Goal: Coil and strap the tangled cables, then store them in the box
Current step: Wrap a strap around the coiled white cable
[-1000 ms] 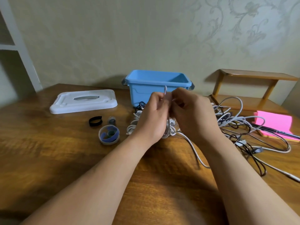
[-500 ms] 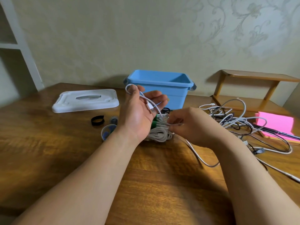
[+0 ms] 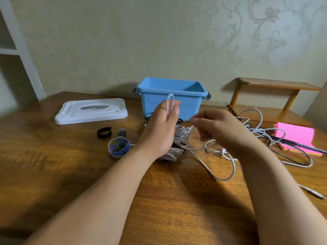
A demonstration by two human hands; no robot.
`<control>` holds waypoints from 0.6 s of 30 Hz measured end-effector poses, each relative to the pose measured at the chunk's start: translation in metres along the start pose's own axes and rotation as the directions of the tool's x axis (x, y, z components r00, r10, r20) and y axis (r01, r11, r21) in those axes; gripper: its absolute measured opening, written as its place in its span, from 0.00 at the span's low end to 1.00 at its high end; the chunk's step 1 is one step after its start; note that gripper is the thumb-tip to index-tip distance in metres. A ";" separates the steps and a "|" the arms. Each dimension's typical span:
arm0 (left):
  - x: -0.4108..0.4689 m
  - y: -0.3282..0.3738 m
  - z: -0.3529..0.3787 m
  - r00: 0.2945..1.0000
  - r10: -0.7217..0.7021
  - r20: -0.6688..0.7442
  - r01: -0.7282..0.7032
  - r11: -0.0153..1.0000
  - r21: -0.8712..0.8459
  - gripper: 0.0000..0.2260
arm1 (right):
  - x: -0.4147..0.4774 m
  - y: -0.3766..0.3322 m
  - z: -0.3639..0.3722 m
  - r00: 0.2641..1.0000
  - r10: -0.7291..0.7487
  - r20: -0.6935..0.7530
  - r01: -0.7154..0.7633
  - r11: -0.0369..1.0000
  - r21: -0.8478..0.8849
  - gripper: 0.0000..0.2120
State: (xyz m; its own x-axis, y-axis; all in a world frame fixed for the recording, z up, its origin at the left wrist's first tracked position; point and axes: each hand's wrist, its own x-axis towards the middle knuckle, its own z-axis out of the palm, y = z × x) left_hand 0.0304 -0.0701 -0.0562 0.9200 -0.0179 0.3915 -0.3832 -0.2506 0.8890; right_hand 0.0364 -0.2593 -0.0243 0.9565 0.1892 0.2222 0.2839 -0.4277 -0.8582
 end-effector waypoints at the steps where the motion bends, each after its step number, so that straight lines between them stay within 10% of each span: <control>1: -0.001 -0.001 0.002 0.999 0.027 0.033 -0.030 0.995 0.091 0.16 | 0.001 -0.001 -0.001 1.000 0.012 0.019 -0.015 0.990 0.143 0.04; 4: -0.003 -0.001 0.006 0.986 0.136 0.096 -0.158 0.947 0.281 0.20 | 0.000 -0.007 0.002 0.998 0.000 0.069 -0.027 0.921 0.387 0.05; 10: -0.003 -0.003 0.009 0.942 0.317 0.110 -0.327 0.790 0.519 0.13 | 0.002 -0.004 0.011 0.992 -0.117 -0.051 0.127 0.937 0.325 0.07; 18: -0.004 0.008 0.010 0.988 0.153 0.036 -0.156 0.984 0.082 0.13 | 0.003 -0.005 0.011 0.979 -0.202 -0.015 0.178 0.822 0.541 0.10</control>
State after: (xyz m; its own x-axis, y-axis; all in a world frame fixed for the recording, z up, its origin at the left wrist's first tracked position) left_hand 0.0251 -0.0818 -0.0533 0.8527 -0.0906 0.5145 -0.5139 -0.3231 0.7947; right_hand 0.0367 -0.2464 -0.0244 0.8802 0.2585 0.3981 0.3672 0.1606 -0.9162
